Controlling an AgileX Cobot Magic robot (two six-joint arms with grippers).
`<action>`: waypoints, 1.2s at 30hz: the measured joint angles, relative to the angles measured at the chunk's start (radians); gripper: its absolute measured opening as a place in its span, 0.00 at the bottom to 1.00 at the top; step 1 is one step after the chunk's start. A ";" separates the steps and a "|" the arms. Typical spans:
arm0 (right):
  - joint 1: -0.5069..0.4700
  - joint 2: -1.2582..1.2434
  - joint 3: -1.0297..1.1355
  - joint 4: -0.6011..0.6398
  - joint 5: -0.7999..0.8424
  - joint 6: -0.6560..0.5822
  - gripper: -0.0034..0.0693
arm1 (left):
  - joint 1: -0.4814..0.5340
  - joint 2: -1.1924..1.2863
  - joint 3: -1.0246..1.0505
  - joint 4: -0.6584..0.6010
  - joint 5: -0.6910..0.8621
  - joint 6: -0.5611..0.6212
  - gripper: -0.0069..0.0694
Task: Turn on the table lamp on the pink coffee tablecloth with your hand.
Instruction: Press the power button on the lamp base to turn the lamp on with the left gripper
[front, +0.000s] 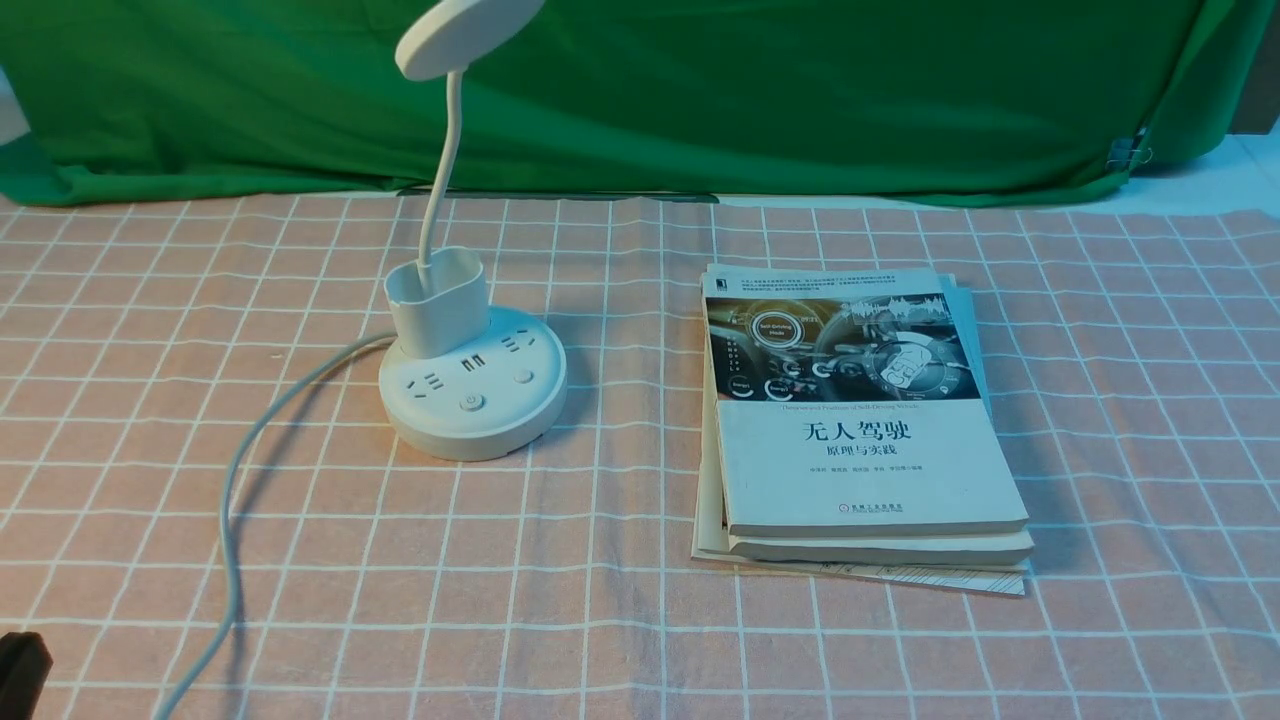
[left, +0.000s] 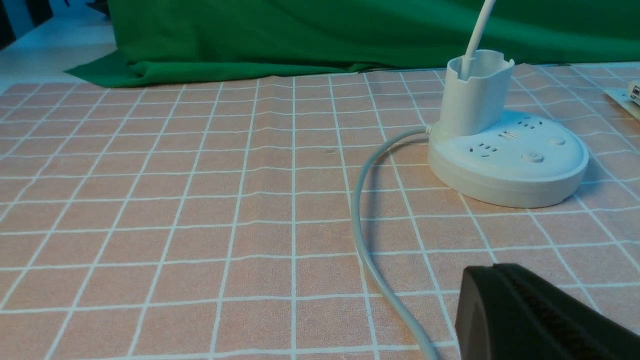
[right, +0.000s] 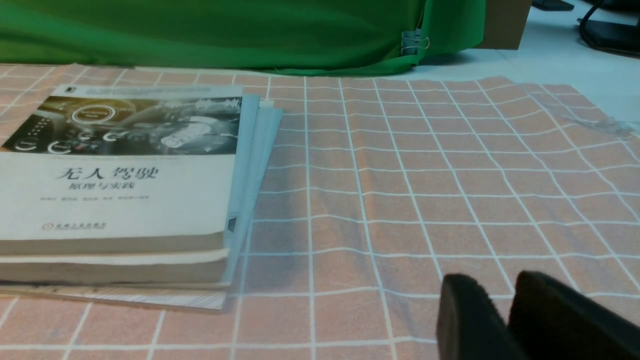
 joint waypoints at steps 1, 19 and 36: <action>0.000 0.000 0.000 0.000 0.000 0.000 0.34 | 0.000 0.000 0.000 0.006 -0.003 0.001 0.09; 0.000 0.000 0.000 0.000 -0.001 0.000 0.37 | 0.000 0.000 0.000 -0.058 -0.759 0.001 0.09; 0.000 0.000 0.000 0.000 0.000 0.000 0.37 | 0.000 0.335 -0.471 -0.017 -0.048 -0.290 0.09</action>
